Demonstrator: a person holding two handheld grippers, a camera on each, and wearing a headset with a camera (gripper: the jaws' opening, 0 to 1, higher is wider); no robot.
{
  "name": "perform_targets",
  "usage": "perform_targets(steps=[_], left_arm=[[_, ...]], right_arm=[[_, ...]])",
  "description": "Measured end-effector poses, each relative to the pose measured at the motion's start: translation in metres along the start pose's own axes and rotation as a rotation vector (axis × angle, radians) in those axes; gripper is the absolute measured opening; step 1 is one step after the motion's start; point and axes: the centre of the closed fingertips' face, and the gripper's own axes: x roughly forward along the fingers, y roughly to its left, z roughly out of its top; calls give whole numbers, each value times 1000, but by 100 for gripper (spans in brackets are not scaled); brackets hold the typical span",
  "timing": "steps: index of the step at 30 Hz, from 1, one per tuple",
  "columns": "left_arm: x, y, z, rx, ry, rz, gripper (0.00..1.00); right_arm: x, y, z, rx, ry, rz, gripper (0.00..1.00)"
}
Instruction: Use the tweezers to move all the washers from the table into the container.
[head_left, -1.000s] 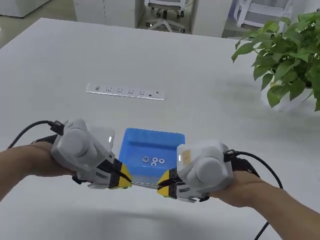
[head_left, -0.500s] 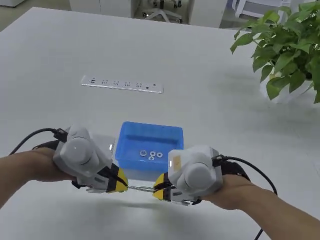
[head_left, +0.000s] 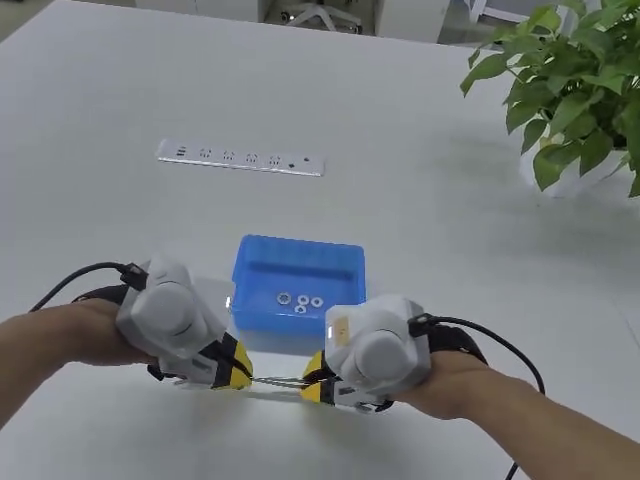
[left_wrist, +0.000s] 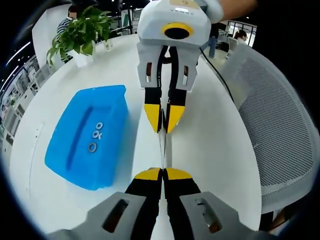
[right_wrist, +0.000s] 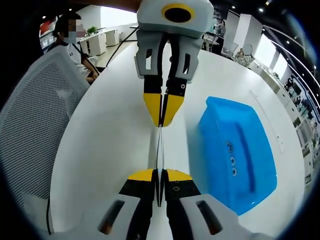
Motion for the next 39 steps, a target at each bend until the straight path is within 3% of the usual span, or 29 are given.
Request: perform_targets(steps=[19, 39], left_arm=[[12, -2, -12, 9, 54, -15, 5], [10, -6, -13, -29, 49, -17, 11]], right_arm=[[6, 3, -2, 38, 11, 33, 11], [1, 3, -4, 35, 30, 26, 16]])
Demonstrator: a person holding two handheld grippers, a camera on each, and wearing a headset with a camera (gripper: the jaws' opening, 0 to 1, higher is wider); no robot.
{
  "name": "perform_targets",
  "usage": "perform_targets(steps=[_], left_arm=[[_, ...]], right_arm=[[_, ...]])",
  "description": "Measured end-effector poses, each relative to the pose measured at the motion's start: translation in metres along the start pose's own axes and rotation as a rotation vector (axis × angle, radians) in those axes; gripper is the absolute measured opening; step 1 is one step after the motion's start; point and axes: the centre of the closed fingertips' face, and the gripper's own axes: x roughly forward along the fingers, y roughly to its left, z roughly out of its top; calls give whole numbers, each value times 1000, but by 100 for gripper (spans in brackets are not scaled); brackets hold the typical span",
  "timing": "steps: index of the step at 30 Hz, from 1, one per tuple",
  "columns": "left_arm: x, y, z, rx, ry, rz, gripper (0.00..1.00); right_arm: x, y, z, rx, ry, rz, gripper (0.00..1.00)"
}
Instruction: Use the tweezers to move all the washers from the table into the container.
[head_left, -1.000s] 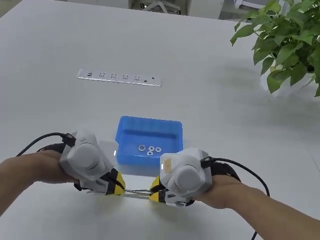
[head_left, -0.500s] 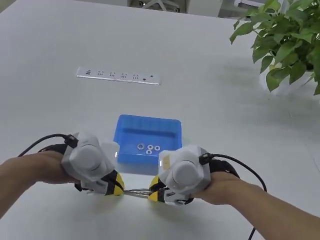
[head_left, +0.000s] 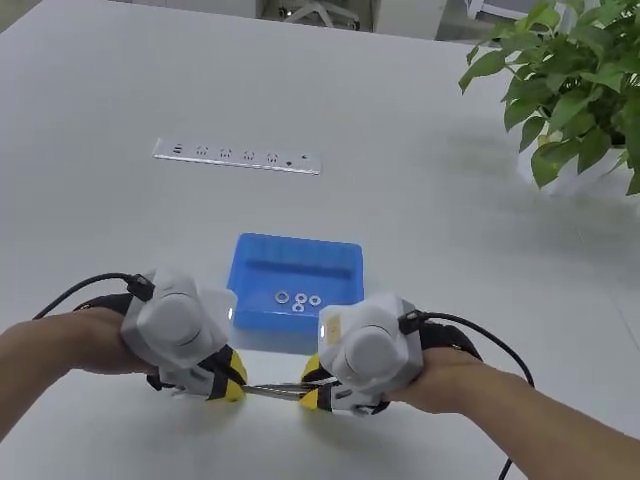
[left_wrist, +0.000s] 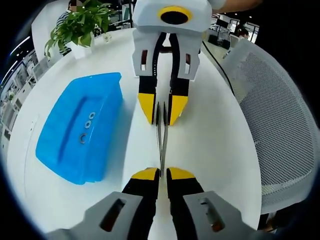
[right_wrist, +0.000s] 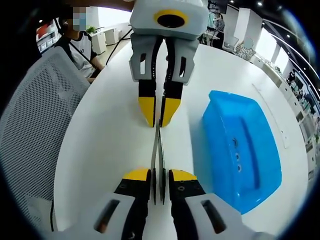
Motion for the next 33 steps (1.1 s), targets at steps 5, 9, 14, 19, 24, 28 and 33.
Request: perform_targets(steps=[5, 9, 14, 19, 24, 28, 33], left_arm=[[-4, -2, -3, -34, -7, 11, 19], [-11, -3, 0, -62, -32, 28, 24], [-23, -1, 5, -111, -76, 55, 30], [-40, 4, 16, -172, -152, 100, 38], [-60, 8, 24, -247, -249, 156, 47], [-76, 8, 30, -292, -321, 200, 53], [-95, 7, 33, -352, -386, 261, 63]], right_arm=[[-11, -6, 3, 24, -18, -34, 23], [-24, -12, 3, 62, -47, -73, 27], [-43, -17, 4, 104, -77, -115, 30], [-64, -25, 4, 160, -115, -179, 37], [-85, -31, 2, 221, -165, -252, 44], [-103, -34, -1, 279, -210, -307, 52], [-121, -34, -7, 338, -254, -362, 62]])
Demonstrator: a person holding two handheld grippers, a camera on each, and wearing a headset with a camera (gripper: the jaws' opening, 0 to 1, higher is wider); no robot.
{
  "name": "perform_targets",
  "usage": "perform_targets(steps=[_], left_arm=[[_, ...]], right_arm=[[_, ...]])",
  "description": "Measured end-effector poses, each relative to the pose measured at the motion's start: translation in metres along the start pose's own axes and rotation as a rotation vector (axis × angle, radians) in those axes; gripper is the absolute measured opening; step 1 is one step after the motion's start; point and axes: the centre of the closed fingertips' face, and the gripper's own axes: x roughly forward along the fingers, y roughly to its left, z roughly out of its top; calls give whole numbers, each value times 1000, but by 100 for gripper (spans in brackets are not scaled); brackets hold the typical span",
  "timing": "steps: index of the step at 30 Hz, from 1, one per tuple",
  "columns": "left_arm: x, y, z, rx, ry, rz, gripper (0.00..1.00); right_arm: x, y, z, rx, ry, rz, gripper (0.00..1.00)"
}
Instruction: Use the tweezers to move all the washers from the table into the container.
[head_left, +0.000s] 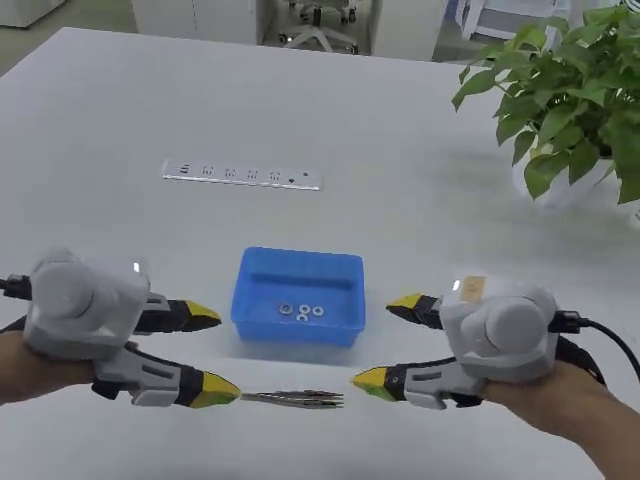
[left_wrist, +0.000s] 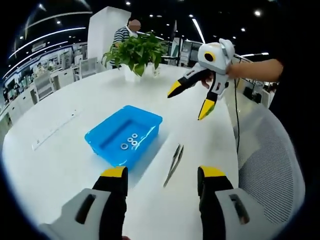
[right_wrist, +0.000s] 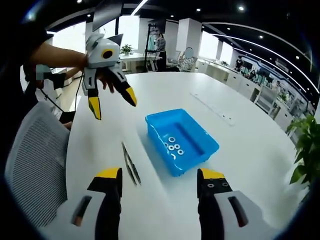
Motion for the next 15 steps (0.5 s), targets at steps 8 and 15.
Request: perform_targets(steps=[8, 15], left_arm=[[-16, -3, 5, -43, -67, 89, 80], [-24, -14, 14, -68, -112, 129, 91]], right_arm=[[-25, -3, 1, 79, -78, -67, 80], [-36, -1, 0, 130, -123, -104, 95]])
